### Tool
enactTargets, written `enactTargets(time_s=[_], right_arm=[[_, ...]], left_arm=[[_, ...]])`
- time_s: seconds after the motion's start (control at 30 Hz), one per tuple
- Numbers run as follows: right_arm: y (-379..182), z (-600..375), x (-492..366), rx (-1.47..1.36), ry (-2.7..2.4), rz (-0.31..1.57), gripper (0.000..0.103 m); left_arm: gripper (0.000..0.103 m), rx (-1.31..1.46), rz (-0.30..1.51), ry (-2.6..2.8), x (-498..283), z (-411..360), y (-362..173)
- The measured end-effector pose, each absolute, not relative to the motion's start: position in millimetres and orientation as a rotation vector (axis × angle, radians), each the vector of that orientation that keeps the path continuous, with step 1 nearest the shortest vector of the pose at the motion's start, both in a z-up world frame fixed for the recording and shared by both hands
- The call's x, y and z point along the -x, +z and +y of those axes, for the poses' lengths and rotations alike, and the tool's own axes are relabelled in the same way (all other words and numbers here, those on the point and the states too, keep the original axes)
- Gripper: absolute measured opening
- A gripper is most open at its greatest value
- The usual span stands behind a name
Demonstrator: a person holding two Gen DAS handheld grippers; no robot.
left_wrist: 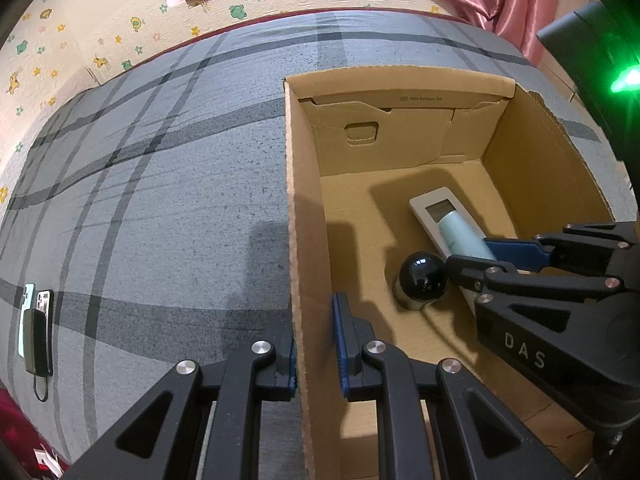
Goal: Organize rigid objects
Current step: 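Lower the bottle into the box and open the right gripper, then move the right gripper to the keychain bundle on the bed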
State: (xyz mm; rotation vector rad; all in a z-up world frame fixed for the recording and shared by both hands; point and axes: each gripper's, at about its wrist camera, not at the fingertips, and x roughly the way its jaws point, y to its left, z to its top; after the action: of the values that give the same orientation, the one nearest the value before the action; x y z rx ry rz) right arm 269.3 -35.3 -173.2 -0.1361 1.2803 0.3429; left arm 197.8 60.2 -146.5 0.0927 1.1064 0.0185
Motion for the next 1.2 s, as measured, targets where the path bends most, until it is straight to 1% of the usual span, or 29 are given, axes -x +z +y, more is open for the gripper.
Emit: enactTargets(time_s=[0.03,0.17,0.53,0.63,0.7,0.77,0.83,0.9,0.93,1.0,1.03,1.07,1.1,1.2], right_arm=[[-171.5,-36.3,-268.6,0.139,0.344,1.275,0.028],[-165.4,-40.4,-267.0,0.136,0.337,1.259,0.037],[-143.6,-49.1,-262.6,0.133,0.326,1.208,0.039],[-132.8,-49.7,-259.2,0.143,0.326,1.175,0.041],[-123.5,-52.0,-256.0,0.148,0.316,1.150,0.046],[-115.1,-54.7,-253.6,0.145,0.311,1.130,0.048],[-107.2,-57.6,-251.6,0.148,0.300,1.111,0.055],[-99.5,-61.8,-250.1,0.147,0.293,1.092,0.068],[-96.3,-64.1,-249.7,0.144,0.288,1.083,0.071],[-90.2,-68.9,-248.7,0.138,0.282,1.070,0.083],[-87.7,-70.7,-248.4,0.136,0.281,1.063,0.087],[-85.3,-73.2,-247.8,0.136,0.277,1.053,0.096],[-82.3,-76.7,-247.2,0.137,0.268,1.045,0.102],[-74.3,-87.6,-245.5,0.125,0.253,1.030,0.103]], left_arm=[[0.015,-0.093,1.107,0.019,-197.7,59.6,-146.4],[0.015,-0.092,1.108,0.021,-197.8,59.9,-146.6],[0.015,-0.094,1.109,0.024,-198.2,60.1,-145.9],[0.015,-0.096,1.109,0.024,-198.3,59.9,-146.0],[0.015,-0.096,1.109,0.024,-198.3,60.6,-145.9],[0.015,-0.096,1.109,0.024,-198.4,60.6,-146.0],[0.015,-0.097,1.109,0.025,-198.2,60.7,-145.9],[0.015,-0.097,1.109,0.025,-198.0,60.9,-145.8],[0.015,-0.097,1.109,0.025,-198.0,60.9,-145.9],[0.015,-0.098,1.108,0.025,-198.0,60.8,-145.8],[0.015,-0.099,1.108,0.025,-198.0,60.9,-146.0],[0.015,-0.099,1.108,0.026,-198.0,61.3,-146.1],[0.015,-0.100,1.108,0.026,-198.0,61.1,-146.0],[0.015,-0.100,1.109,0.026,-198.1,61.1,-146.0]])
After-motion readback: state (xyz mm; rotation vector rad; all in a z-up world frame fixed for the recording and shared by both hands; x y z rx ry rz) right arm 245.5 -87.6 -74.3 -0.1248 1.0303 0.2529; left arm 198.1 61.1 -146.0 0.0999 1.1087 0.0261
